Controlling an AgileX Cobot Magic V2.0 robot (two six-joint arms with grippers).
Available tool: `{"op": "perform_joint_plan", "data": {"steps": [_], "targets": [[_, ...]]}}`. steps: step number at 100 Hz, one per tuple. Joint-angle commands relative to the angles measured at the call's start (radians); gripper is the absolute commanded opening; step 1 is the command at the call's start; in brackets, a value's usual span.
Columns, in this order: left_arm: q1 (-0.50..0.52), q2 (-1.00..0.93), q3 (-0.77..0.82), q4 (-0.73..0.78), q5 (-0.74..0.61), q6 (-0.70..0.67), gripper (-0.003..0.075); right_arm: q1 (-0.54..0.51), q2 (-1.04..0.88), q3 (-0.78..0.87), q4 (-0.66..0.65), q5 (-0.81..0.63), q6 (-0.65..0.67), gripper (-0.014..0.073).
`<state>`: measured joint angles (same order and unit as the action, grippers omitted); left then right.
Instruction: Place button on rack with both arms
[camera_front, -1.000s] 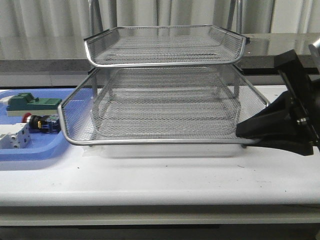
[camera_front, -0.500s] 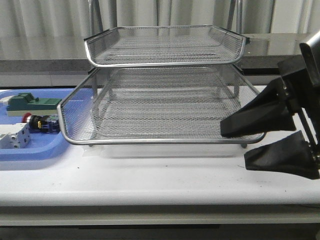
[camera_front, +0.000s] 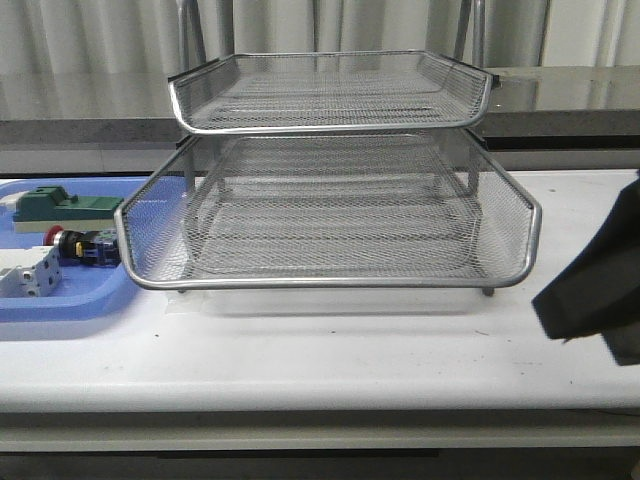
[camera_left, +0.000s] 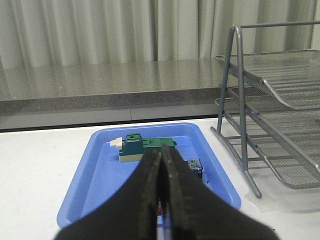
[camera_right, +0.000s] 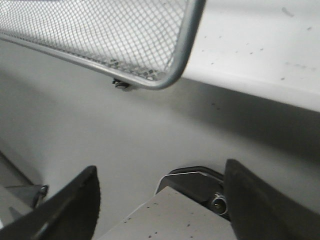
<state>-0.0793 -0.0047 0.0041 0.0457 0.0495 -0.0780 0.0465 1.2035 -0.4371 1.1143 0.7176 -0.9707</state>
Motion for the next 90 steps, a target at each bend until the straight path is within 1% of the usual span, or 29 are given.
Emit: {"op": "perform_joint_plan", "data": {"steps": [1, 17, 28, 42, 50, 57, 66, 78, 83, 90], "targets": [[0.004, -0.031, 0.034, -0.005, -0.082, -0.011, -0.002, 0.001, -0.128, -0.046, -0.121, -0.008, 0.144, 0.0528], [0.004, -0.031, 0.034, -0.005, -0.082, -0.011, -0.002, 0.001, -0.29, -0.103, -0.349, -0.017, 0.378, 0.0528], [0.004, -0.031, 0.034, -0.005, -0.082, -0.011, -0.002, 0.001, -0.381, -0.152, -0.537, -0.004, 0.543, 0.0528], [0.004, -0.031, 0.034, -0.005, -0.082, -0.011, -0.002, 0.001, -0.469, -0.219, -0.796, 0.049, 0.747, 0.0528], [0.004, -0.031, 0.034, -0.005, -0.082, -0.011, -0.002, 0.001, -0.51, -0.246, -0.935, 0.079, 0.841, 0.0528], [0.004, -0.031, 0.034, -0.005, -0.082, -0.011, -0.002, 0.001, -0.541, -0.262, -1.024, 0.098, 0.904, 0.0528], [0.004, -0.031, 0.034, -0.005, -0.082, -0.011, -0.002, 0.001, -0.577, -0.268, -1.088, 0.113, 0.946, 0.0528], [0.004, -0.031, 0.034, -0.005, -0.082, -0.011, -0.002, 0.001, -0.614, -0.268, -1.114, 0.129, 0.962, 0.0526], [0.004, -0.031, 0.034, -0.005, -0.082, -0.011, -0.002, 0.001, -0.624, -0.268, -1.114, 0.131, 0.962, 0.051], [0.004, -0.031, 0.034, -0.005, -0.082, -0.011, -0.002, 0.001, -0.633, -0.268, -1.114, 0.134, 0.962, 0.0454]]}}
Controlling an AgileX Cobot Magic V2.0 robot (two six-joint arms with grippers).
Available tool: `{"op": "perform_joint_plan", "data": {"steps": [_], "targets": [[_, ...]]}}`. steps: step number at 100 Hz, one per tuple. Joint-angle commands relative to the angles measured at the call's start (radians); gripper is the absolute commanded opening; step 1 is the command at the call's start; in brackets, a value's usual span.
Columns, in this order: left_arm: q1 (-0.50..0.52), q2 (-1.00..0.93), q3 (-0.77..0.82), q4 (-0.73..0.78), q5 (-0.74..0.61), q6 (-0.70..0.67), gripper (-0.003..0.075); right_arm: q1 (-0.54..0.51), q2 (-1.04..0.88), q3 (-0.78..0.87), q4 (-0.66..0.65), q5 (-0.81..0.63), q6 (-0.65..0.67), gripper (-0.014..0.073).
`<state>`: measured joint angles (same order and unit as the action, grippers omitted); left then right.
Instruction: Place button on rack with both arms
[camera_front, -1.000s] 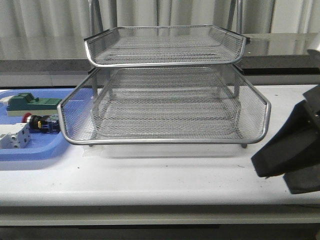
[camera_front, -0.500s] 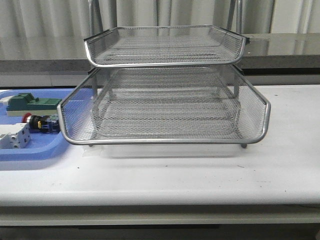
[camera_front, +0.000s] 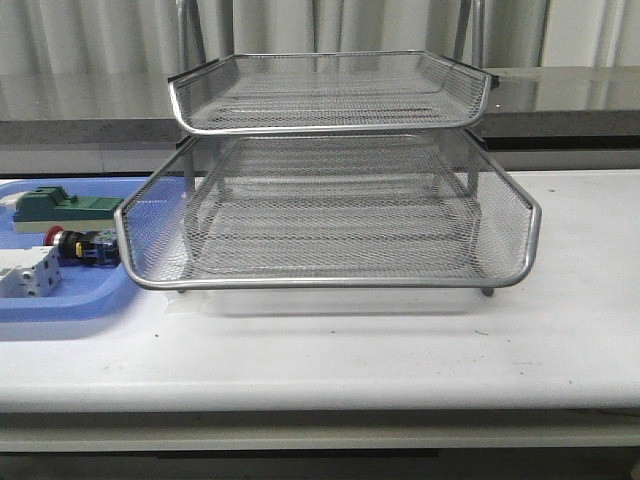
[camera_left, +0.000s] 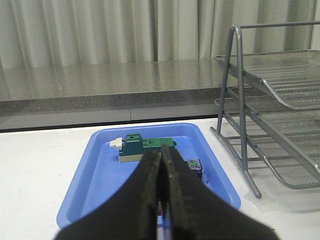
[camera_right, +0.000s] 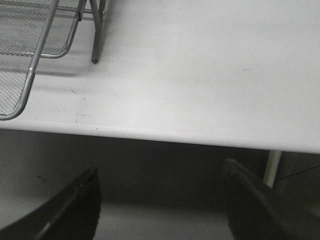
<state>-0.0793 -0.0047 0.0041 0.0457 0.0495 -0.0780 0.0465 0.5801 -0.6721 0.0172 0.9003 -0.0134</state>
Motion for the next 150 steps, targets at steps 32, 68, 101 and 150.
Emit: {"op": "perform_joint_plan", "data": {"steps": [32, 68, 101, 150], "targets": [[0.004, -0.031, 0.034, -0.005, -0.082, -0.011, -0.002, 0.001, -0.013, -0.033, -0.017, -0.034, 0.005, -0.0004], [0.004, -0.031, 0.034, 0.005, -0.082, -0.003, -0.002, 0.001, -0.013, -0.033, -0.017, -0.031, 0.005, -0.0068], [0.004, -0.031, 0.034, 0.082, -0.082, 0.041, -0.002, 0.001, -0.013, -0.033, -0.017, -0.028, 0.005, -0.0068], [0.004, -0.029, 0.004, 0.055, -0.141, 0.034, -0.002, 0.001, -0.013, -0.033, -0.017, -0.026, 0.005, -0.0068]]}}
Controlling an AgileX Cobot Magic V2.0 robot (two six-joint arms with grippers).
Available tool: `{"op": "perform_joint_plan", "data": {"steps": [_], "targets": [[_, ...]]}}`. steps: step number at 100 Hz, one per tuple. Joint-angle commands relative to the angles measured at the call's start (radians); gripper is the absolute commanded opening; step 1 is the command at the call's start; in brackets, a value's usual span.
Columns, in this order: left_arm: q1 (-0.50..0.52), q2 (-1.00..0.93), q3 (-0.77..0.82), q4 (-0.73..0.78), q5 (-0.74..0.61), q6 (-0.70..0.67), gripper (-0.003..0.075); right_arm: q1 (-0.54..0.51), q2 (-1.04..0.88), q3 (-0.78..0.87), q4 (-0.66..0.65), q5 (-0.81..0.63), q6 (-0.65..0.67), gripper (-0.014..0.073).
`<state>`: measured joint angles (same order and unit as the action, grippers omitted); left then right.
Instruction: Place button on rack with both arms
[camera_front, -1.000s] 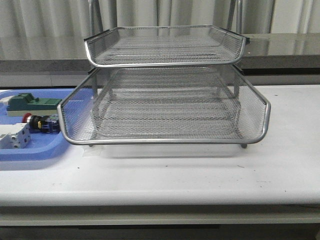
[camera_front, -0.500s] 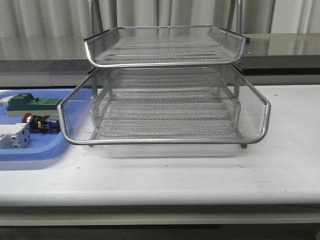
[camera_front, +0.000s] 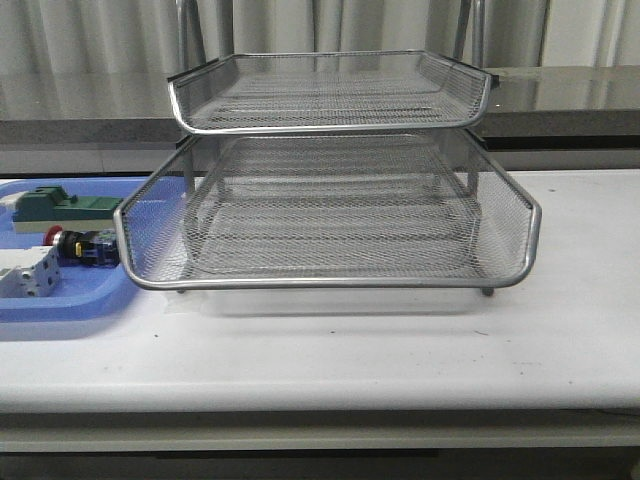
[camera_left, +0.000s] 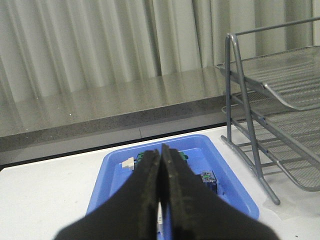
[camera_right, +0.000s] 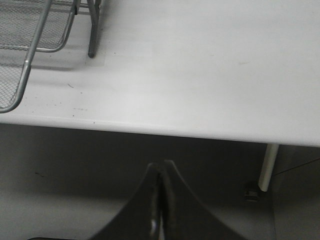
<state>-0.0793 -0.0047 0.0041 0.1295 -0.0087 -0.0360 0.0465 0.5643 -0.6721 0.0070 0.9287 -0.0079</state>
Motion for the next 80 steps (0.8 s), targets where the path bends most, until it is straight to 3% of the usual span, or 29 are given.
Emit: {"op": "perform_joint_plan", "data": {"steps": [1, 14, 30, 80], "targets": [[0.004, -0.027, -0.002, -0.035, -0.078, -0.008, -0.002, 0.001, 0.003, -0.033, -0.007, -0.054, -0.001, -0.0068], [0.004, 0.017, -0.089, -0.129, -0.011, -0.008, -0.002, 0.001, 0.003, -0.033, -0.007, -0.054, -0.001, -0.0068], [0.004, 0.148, -0.261, -0.137, 0.111, -0.008, -0.002, 0.001, 0.003, -0.033, -0.007, -0.054, -0.001, -0.0068], [0.004, 0.863, -0.829, -0.136, 0.467, -0.008, -0.002, 0.001, 0.003, -0.033, -0.007, -0.053, -0.001, -0.0068]]}}
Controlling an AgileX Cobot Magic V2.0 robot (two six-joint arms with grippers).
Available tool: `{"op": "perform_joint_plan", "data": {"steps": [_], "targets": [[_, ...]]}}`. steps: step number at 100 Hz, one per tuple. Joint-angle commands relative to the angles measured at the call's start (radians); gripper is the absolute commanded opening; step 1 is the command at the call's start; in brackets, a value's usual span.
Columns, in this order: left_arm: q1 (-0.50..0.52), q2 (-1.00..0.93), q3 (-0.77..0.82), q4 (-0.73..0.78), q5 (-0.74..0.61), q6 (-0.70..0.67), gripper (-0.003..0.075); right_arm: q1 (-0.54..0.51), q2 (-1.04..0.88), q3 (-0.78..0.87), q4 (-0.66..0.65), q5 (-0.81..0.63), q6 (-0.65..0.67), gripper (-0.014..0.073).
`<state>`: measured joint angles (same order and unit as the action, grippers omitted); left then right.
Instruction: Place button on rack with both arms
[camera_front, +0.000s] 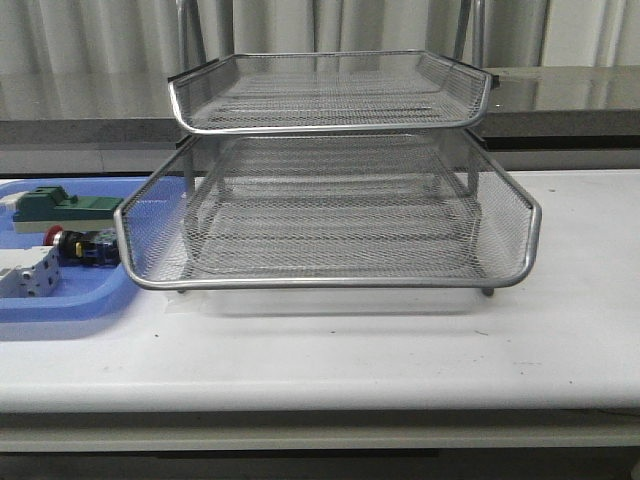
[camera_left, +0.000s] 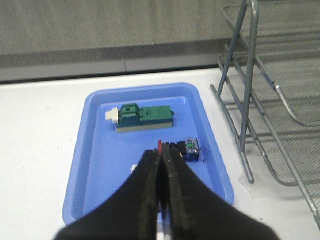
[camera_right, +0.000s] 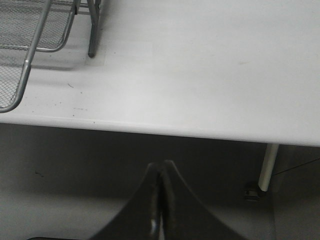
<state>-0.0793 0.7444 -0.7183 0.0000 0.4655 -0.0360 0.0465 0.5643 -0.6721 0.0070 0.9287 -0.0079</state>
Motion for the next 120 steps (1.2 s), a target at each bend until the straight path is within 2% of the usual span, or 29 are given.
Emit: {"op": "perform_joint_plan", "data": {"steps": [1, 17, 43, 60, 67, 74, 79, 85, 86, 91, 95, 101, 120], "targets": [[0.004, 0.124, -0.115, -0.006, -0.003, -0.008, -0.002, 0.001, 0.003, -0.033, -0.007, -0.053, -0.001, -0.0068], [0.004, 0.36, -0.291, -0.006, 0.131, 0.002, -0.002, 0.001, 0.003, -0.033, -0.007, -0.052, -0.001, -0.0068], [0.004, 0.632, -0.51, 0.0, 0.248, 0.077, -0.002, 0.001, 0.003, -0.033, -0.007, -0.051, -0.001, -0.0068], [0.004, 0.746, -0.621, -0.006, 0.315, 0.194, -0.0013, 0.001, 0.003, -0.033, -0.007, -0.051, -0.001, -0.0068], [0.004, 0.773, -0.646, -0.008, 0.335, 0.204, 0.0043, 0.001, 0.003, -0.033, -0.007, -0.051, -0.001, -0.0068], [0.004, 0.787, -0.654, -0.008, 0.345, 0.208, 0.0158, 0.001, 0.003, -0.033, -0.007, -0.051, -0.001, -0.0068], [0.004, 0.791, -0.654, -0.008, 0.35, 0.247, 0.027, 0.001, 0.003, -0.033, -0.007, -0.051, -0.001, -0.0068], [0.004, 0.791, -0.654, -0.008, 0.358, 0.278, 0.0444, 0.001, 0.003, -0.033, -0.007, -0.051, -0.001, -0.0068], [0.004, 0.791, -0.654, -0.008, 0.358, 0.278, 0.0444, 0.001, 0.003, -0.033, -0.007, -0.051, -0.001, -0.0068], [0.004, 0.791, -0.654, -0.008, 0.358, 0.278, 0.0558, 0.001, 0.003, -0.033, -0.007, -0.051, -0.001, -0.0068], [0.004, 0.791, -0.654, 0.0, 0.35, 0.278, 0.0612, 0.001, 0.003, -0.033, -0.007, -0.051, -0.001, -0.0068], [0.004, 0.791, -0.654, 0.0, 0.345, 0.278, 0.0637, 0.001, 0.003, -0.033, -0.007, -0.051, -0.001, -0.0068], [0.004, 0.791, -0.654, -0.021, 0.298, 0.278, 0.0637, 0.001, 0.003, -0.033, -0.007, -0.051, -0.001, -0.0068]]}}
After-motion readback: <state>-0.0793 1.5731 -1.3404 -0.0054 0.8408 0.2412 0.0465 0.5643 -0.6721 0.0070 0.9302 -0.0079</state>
